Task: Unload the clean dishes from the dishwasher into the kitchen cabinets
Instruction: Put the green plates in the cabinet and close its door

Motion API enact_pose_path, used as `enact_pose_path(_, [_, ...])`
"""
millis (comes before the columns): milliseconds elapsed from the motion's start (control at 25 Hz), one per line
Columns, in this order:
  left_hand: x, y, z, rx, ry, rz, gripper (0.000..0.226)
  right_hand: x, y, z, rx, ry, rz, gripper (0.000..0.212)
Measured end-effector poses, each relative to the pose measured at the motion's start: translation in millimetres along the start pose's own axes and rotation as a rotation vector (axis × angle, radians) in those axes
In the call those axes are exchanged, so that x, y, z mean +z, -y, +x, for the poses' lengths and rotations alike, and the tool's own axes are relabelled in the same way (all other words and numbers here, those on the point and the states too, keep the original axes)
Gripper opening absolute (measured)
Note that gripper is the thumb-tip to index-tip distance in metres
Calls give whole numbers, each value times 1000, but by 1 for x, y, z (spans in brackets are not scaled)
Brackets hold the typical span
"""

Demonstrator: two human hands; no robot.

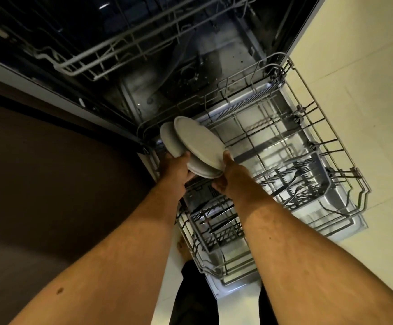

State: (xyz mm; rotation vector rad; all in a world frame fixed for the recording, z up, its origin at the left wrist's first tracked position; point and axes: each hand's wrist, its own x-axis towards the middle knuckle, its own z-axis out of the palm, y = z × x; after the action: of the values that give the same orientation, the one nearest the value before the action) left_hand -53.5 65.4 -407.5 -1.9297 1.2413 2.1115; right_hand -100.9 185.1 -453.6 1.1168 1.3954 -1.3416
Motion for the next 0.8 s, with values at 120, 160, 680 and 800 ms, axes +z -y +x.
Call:
enact_pose_path(120, [-2, 3, -7, -1, -70, -18, 36, 2, 2, 1, 17, 23, -14, 48])
enact_pose_path(160, [-4, 2, -7, 4, -83, -17, 36, 1, 4, 1, 31, 14, -18, 46])
enact_pose_path(680, [-31, -3, -111, 47, -203, -119, 38, -56, -18, -99, 119, 235, 314, 16])
enact_pose_path(800, [-39, -14, -162, 63, -154, -211, 40, -78, -9, -143, 29, 189, 302, 22])
